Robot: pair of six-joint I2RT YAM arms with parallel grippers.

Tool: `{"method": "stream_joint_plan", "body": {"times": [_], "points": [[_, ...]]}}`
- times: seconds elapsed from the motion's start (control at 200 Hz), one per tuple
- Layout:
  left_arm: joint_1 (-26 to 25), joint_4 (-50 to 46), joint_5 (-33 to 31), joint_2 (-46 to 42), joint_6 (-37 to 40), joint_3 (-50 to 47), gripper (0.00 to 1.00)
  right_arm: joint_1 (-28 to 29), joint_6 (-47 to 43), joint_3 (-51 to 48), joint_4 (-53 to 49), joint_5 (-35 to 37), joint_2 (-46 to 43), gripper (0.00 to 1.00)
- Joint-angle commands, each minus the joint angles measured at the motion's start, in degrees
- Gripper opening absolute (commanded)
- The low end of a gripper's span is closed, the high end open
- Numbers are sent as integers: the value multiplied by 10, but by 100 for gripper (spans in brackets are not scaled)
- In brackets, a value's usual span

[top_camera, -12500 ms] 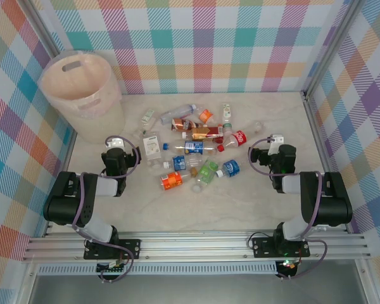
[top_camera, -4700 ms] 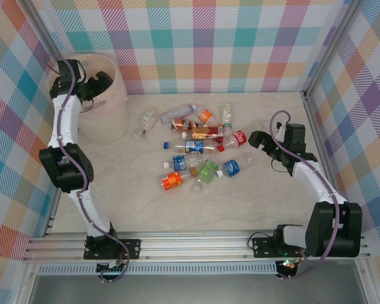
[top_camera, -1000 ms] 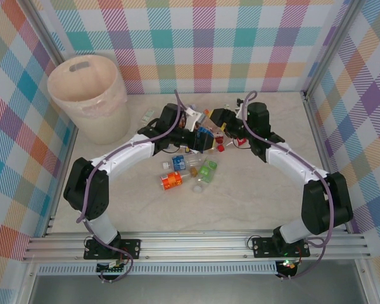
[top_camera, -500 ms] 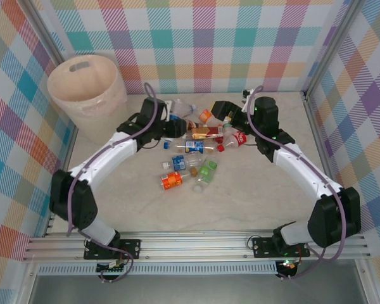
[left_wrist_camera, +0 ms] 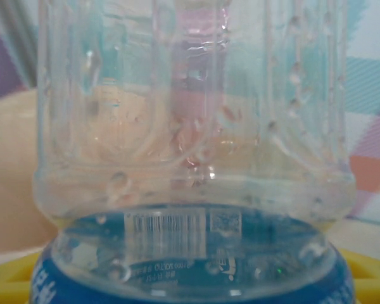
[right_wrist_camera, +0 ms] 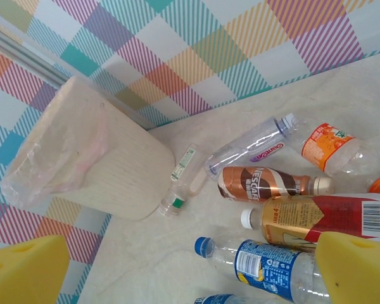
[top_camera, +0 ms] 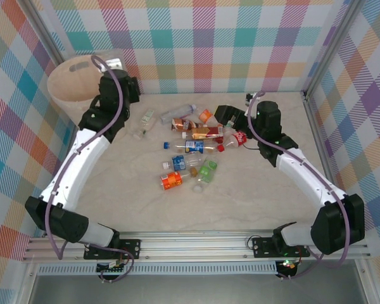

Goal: Put the plastic bottles in the bin

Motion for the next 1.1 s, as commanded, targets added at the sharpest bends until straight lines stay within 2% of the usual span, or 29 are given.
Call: {"method": "stream_joint_plan", "body": {"times": [0.0,0.18,0.31,0.44,0.785,0.855,1.095], "points": [[47,29,-38,36,50,33,57,-3,-18,0,-5,-9,-31,100],[141,-20,80,104,35,119,58,-3,-11,-14,-4,-4,-48,100],[157,-9,82,142,99,138,59,-3,-21,-15,-4,-52,-51,100],[191,-17,89,184,107,157,59,-3,-36,5,-39,-88,-50,100],[249,-109,115,316,93,288,60,-3,-43,4,-65,-66,-60,100],[254,-139,107,340,92,317,60,-3,-42,4,-67,-61,-59,100],[269,-158,10,377,98,349,63,-3,-45,11,-74,-51,-53,100]]}}
